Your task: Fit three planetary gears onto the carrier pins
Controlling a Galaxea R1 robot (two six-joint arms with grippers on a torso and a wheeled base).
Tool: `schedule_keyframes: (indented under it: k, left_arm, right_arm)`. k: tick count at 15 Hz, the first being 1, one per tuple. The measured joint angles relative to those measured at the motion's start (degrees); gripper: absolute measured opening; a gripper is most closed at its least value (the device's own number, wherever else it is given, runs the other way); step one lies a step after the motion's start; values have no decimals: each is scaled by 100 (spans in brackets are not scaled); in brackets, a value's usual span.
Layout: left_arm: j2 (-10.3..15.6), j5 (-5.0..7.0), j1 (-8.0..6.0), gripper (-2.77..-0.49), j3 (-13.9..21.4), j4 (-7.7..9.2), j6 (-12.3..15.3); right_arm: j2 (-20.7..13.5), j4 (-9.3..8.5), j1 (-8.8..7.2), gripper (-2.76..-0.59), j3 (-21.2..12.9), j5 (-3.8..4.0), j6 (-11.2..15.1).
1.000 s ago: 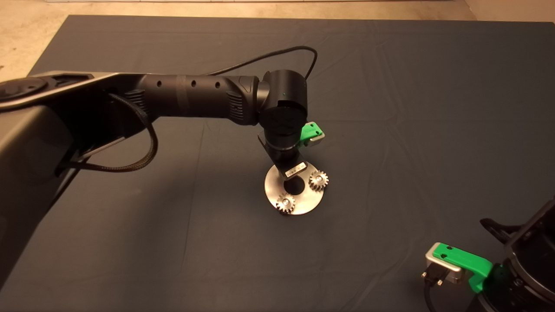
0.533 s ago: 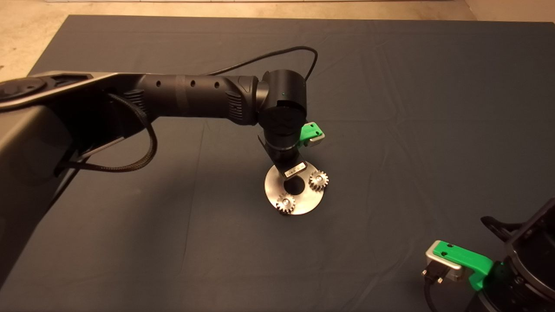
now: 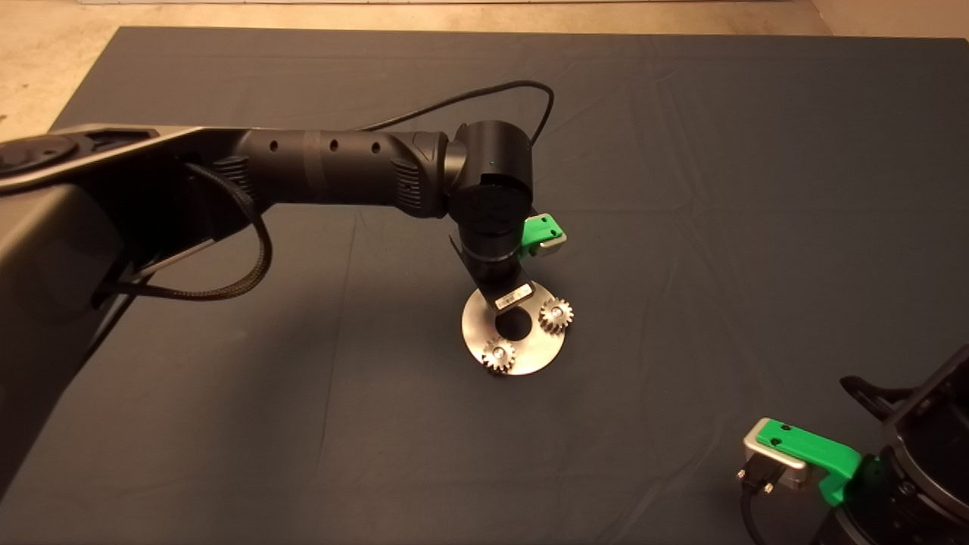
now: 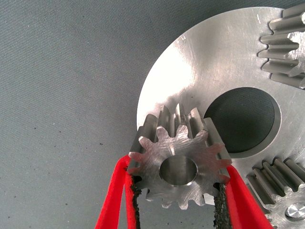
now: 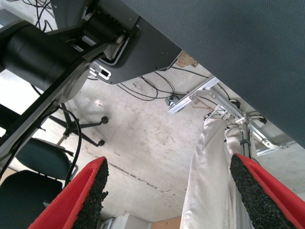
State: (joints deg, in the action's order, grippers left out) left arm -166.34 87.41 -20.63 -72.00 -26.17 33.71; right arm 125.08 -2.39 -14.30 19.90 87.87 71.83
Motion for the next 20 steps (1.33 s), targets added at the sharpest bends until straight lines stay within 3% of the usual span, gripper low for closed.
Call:
schedule_keyframes:
  k: [7,12,20]
  left_arm:
    - [74,-83,-5,-261,15,77,-61]
    - [112,-83,-15,-261,44,200,-129]
    - [127,-89,-18,-261,54,236,-149]
  right_arm:
    - [1,0,-2,-147,0,0,0]
    - [1,-2,-46,-147,0,0,0]
    - [1,-2,-52,-147,0,0,0]
